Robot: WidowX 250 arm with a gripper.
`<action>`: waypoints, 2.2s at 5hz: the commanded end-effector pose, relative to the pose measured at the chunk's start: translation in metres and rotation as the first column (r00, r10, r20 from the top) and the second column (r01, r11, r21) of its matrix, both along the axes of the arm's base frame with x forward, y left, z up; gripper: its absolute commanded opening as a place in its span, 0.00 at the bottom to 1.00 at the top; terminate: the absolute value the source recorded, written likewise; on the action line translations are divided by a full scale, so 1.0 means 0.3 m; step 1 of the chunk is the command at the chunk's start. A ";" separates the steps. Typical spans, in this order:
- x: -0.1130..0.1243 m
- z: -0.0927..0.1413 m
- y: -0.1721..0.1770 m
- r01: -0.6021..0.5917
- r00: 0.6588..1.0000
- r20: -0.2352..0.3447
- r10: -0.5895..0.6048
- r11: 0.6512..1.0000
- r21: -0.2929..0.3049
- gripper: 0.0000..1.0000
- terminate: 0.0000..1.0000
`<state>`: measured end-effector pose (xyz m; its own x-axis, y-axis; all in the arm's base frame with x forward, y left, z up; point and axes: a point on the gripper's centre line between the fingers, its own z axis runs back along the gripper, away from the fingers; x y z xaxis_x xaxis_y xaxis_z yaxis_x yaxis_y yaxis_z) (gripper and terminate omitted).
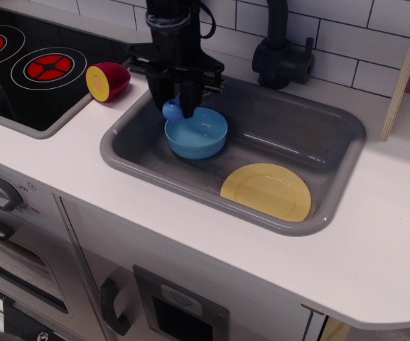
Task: Take spoon out of bowl sink
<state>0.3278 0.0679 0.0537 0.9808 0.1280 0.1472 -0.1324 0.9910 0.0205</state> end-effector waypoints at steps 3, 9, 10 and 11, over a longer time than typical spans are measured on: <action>-0.083 -0.005 -0.113 0.349 0.934 0.080 -0.349 0.937 0.020 0.00 0.00; 0.041 -0.136 -0.328 0.278 0.958 0.072 -0.279 0.960 0.024 1.00 0.00; 0.048 -0.111 -0.317 0.248 0.966 0.081 -0.247 0.969 0.000 1.00 0.00; 0.046 -0.077 -0.307 0.236 0.968 0.094 -0.234 0.972 -0.009 1.00 0.00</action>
